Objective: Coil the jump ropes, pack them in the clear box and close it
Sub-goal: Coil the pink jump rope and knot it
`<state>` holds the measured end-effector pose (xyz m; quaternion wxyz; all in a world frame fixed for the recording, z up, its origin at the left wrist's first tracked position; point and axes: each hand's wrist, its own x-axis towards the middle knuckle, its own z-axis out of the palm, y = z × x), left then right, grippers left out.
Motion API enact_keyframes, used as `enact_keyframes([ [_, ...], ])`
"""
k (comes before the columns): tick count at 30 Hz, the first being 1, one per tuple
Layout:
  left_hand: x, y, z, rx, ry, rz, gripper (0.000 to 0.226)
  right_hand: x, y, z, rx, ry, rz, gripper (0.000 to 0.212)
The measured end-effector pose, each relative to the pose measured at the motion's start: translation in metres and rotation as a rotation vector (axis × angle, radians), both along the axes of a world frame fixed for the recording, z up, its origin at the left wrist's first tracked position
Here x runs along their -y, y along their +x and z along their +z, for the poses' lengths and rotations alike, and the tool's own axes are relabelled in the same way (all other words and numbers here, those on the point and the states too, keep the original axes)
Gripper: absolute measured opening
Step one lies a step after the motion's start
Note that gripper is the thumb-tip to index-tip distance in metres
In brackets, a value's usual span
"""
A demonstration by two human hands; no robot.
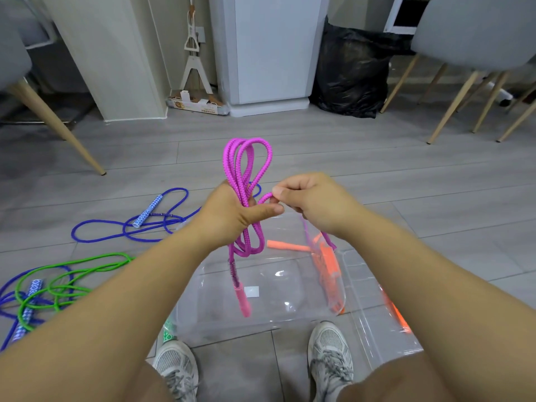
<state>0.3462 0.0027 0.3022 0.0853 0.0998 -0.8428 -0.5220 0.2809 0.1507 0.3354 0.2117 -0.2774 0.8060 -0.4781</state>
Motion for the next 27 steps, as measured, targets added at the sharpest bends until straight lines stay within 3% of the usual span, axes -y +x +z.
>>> enact_keyframes([
  [7,0.003,-0.003,-0.001,0.035,-0.012,-0.032,0.011,0.001,0.001,-0.001,-0.059,-0.019,0.0,0.013],
  [12,0.015,-0.006,-0.005,0.023,0.219,0.137,0.024,-0.022,-0.011,-0.012,-0.152,0.057,-0.035,0.01],
  [16,0.034,-0.01,-0.001,-0.098,0.585,0.296,0.029,-0.056,-0.031,-0.025,-0.191,0.107,-0.177,0.017],
  [18,0.041,-0.01,0.002,-0.126,0.676,0.342,0.029,-0.067,-0.037,-0.031,-0.211,0.086,-0.248,0.013],
  [22,0.043,-0.011,-0.001,-0.072,0.686,0.322,0.03,-0.065,-0.039,-0.031,-0.25,-0.025,-0.335,0.008],
  [27,0.02,-0.015,-0.005,-0.049,0.649,0.26,0.032,-0.034,-0.024,-0.024,-0.233,-0.118,-0.277,0.015],
])
